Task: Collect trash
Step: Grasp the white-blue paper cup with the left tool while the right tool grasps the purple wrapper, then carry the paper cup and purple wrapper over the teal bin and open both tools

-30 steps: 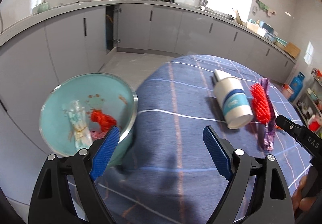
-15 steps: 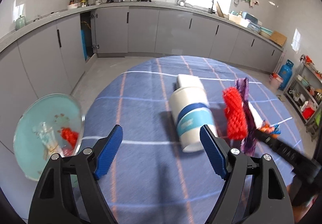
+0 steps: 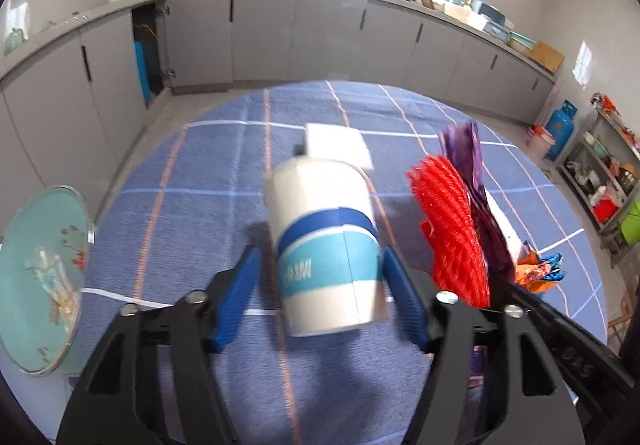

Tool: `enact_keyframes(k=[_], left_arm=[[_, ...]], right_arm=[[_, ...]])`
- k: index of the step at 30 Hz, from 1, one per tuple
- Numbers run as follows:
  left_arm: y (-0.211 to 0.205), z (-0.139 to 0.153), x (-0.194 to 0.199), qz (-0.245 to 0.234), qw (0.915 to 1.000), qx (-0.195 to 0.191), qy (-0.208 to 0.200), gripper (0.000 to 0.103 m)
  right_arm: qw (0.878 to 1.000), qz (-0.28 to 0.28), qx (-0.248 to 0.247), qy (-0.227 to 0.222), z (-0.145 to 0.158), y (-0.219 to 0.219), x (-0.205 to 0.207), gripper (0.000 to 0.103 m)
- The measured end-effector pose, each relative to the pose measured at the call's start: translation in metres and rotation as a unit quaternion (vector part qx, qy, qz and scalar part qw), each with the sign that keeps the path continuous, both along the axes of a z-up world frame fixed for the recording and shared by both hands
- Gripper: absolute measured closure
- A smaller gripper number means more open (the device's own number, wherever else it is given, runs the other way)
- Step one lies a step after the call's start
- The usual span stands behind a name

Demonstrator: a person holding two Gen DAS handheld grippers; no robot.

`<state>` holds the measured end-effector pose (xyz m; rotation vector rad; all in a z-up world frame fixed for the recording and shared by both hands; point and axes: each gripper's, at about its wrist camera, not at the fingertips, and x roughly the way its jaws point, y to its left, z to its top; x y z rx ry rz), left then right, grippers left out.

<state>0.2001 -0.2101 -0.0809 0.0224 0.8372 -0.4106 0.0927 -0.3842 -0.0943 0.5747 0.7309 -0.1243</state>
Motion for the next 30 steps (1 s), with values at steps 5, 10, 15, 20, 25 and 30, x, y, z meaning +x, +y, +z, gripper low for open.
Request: enact_keyframes(k=[5, 10, 15, 20, 25, 30], left_arm=[[-0.001, -0.002, -0.003, -0.003, 0.9999, 0.001, -0.01, 0.05], [0.017, 0.004, -0.015, 0.0, 0.9998, -0.01, -0.019, 0.05], [0.04, 0.018, -0.036, 0.005, 0.9991, -0.012, -0.041, 0.05], [0.067, 0.025, -0.052, 0.02, 0.9986, -0.013, -0.048, 0.05], [0.091, 0.03, -0.061, 0.034, 0.9977, -0.016, -0.056, 0.05], [0.115, 0.03, -0.064, 0.052, 0.9971, -0.025, -0.05, 0.05]], right_arm=[[0.999, -0.013, -0.006, -0.03, 0.018, -0.006, -0.021, 0.098], [0.998, -0.023, -0.015, -0.047, 0.028, -0.004, -0.033, 0.098], [0.998, -0.019, -0.021, -0.054, 0.034, 0.009, -0.039, 0.098], [0.997, 0.004, -0.036, -0.065, 0.045, 0.031, -0.042, 0.098], [0.997, 0.023, -0.044, -0.066, 0.049, 0.049, -0.038, 0.098], [0.995, 0.048, -0.054, -0.065, 0.052, 0.072, -0.034, 0.098]])
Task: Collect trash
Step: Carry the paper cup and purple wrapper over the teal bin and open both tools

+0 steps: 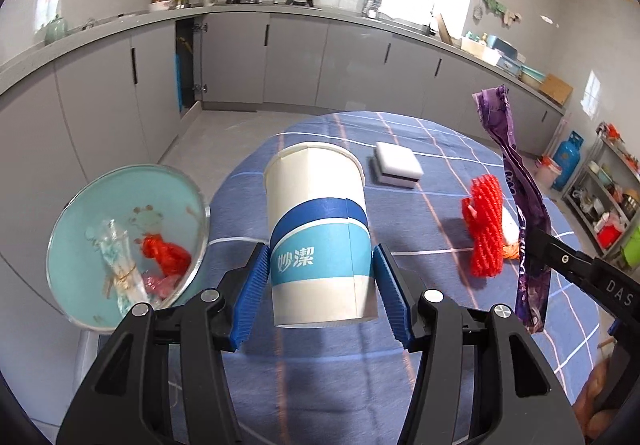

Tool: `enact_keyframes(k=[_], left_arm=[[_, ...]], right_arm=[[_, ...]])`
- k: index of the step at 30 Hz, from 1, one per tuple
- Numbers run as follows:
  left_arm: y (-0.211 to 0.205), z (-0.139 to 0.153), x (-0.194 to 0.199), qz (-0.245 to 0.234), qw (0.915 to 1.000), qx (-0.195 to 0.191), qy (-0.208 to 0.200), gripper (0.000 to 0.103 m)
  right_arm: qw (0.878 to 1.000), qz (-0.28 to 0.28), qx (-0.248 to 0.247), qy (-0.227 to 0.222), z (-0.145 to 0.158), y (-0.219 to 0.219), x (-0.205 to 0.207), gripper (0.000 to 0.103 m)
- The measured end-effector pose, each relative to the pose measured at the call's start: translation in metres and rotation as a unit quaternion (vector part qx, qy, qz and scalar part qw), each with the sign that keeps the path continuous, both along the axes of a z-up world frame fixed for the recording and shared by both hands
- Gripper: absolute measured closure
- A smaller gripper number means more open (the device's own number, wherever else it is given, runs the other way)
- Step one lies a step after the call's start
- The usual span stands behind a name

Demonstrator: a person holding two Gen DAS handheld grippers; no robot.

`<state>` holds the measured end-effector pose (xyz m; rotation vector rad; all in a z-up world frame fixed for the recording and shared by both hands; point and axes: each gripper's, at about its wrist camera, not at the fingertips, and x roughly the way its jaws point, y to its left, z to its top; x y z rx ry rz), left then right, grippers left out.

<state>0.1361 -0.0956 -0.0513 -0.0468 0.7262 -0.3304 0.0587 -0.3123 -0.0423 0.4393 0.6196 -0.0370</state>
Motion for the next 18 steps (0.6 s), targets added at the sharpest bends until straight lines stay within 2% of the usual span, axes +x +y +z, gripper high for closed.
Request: enact_keyframes(k=[4, 18], left_arm=[[0.017, 0.001, -0.004, 0.016, 0.9998, 0.005, -0.009, 0.05], [0.083, -0.002, 0.002, 0.082, 0.9966, 0.007, 0.001, 0.049]], right_arm=[[1.0, 0.022, -0.009, 0.001, 0.002, 0.016, 0.005, 0.098], [0.995, 0.09, -0.026, 0.014, 0.002, 0.085, 0.028, 0.098]])
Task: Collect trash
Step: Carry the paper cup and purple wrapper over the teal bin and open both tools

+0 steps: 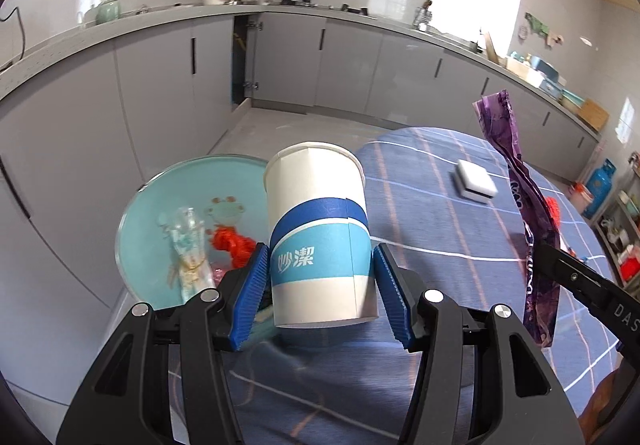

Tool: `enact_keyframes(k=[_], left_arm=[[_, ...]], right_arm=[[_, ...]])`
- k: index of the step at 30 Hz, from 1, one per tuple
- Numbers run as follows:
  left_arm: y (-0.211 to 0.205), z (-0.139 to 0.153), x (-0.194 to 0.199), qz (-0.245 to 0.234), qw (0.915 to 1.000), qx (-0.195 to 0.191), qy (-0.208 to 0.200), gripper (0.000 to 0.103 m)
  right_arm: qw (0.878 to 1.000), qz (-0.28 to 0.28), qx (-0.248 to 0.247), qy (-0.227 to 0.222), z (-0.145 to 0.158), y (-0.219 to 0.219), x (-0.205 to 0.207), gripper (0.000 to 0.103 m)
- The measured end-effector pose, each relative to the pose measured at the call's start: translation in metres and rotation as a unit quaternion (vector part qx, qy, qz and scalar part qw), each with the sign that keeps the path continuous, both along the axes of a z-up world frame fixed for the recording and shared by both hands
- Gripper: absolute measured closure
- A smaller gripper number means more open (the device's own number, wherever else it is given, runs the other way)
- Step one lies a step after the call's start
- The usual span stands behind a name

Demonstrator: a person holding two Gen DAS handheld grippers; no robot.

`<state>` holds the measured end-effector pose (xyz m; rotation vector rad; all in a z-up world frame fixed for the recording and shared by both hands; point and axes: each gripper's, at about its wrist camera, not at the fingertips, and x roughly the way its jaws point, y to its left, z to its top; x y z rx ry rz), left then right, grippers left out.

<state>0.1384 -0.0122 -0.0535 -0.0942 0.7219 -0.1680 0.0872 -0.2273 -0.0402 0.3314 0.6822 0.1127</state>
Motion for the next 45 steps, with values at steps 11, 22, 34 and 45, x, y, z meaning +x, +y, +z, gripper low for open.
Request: enact_keyframes(k=[11, 22, 34, 45], left_arm=[[0.053, -0.008, 0.009, 0.044, 0.9989, -0.017, 0.007, 0.049], [0.103, -0.015, 0.026, 0.107, 0.9937, -0.029, 0.019, 0.049], [0.112, -0.031, 0.042, 0.105, 0.9935, -0.022, 0.037, 0.049], [0.11, -0.044, 0.067, 0.103, 0.9931, -0.001, 0.057, 0.049]], right_arm=[[0.998, 0.061, -0.015, 0.005, 0.004, 0.064, 0.025, 0.098], [0.994, 0.103, -0.02, 0.024, -0.006, 0.111, 0.054, 0.098], [0.989, 0.132, -0.037, 0.058, -0.029, 0.151, 0.098, 0.098], [0.985, 0.141, -0.038, 0.086, -0.053, 0.161, 0.129, 0.098]])
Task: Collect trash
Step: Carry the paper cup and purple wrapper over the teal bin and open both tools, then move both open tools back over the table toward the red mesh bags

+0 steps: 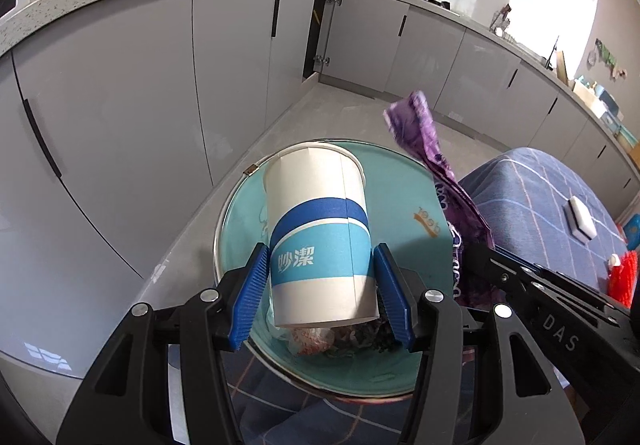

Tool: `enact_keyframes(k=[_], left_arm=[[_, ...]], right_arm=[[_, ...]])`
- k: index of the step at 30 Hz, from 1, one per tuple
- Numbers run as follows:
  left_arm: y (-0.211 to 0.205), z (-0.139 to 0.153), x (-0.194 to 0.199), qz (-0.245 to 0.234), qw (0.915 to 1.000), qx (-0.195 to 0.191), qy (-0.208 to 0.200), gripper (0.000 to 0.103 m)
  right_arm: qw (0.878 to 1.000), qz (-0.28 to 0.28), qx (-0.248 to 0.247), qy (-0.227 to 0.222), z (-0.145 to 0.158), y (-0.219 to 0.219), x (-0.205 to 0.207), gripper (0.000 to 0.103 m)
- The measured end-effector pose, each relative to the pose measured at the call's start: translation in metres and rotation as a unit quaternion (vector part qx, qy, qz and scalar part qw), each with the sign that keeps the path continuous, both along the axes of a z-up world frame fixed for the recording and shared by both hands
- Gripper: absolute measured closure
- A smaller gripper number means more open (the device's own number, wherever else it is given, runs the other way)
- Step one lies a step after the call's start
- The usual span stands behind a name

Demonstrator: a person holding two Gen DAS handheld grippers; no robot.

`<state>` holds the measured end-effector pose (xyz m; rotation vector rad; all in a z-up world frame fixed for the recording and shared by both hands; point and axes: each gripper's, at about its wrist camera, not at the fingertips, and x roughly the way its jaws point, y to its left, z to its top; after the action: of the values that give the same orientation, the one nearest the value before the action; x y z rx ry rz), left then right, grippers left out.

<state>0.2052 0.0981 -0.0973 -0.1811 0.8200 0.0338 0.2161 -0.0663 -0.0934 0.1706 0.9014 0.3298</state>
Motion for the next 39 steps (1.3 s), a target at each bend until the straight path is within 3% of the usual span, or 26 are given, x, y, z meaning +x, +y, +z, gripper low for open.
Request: enact_keyframes(k=[7, 8, 10, 15, 20, 28, 39], left_arm=[[-0.005, -0.007, 0.003, 0.001, 0.9999, 0.003, 0.013, 0.049], [-0.006, -0.008, 0.003, 0.002, 0.9999, 0.004, 0.014, 0.049], [-0.007, -0.008, 0.002, 0.004, 0.9998, 0.007, 0.016, 0.048], [-0.01, -0.009, 0.001, 0.007, 0.9997, 0.012, 0.022, 0.047], [-0.016, -0.005, -0.003, 0.01, 0.9995, 0.026, 0.015, 0.026], [-0.027, 0.008, -0.013, 0.024, 0.9983, 0.053, -0.002, 0.014], [-0.058, 0.029, -0.035, -0.003, 0.9977, 0.062, -0.028, 0.006]], right_arm=[[1.0, 0.001, 0.005, 0.01, -0.007, -0.002, 0.009, 0.094], [1.0, 0.002, 0.009, 0.007, -0.008, -0.002, 0.01, 0.091], [1.0, -0.002, 0.015, 0.0, -0.008, -0.001, 0.011, 0.069], [0.999, -0.012, 0.034, -0.016, 0.003, -0.01, 0.006, 0.069], [0.998, -0.027, 0.034, -0.044, 0.019, -0.027, -0.013, 0.069], [0.994, -0.064, 0.022, -0.086, 0.037, -0.056, -0.048, 0.061], [0.99, -0.103, 0.02, -0.094, 0.042, -0.095, -0.074, 0.055]])
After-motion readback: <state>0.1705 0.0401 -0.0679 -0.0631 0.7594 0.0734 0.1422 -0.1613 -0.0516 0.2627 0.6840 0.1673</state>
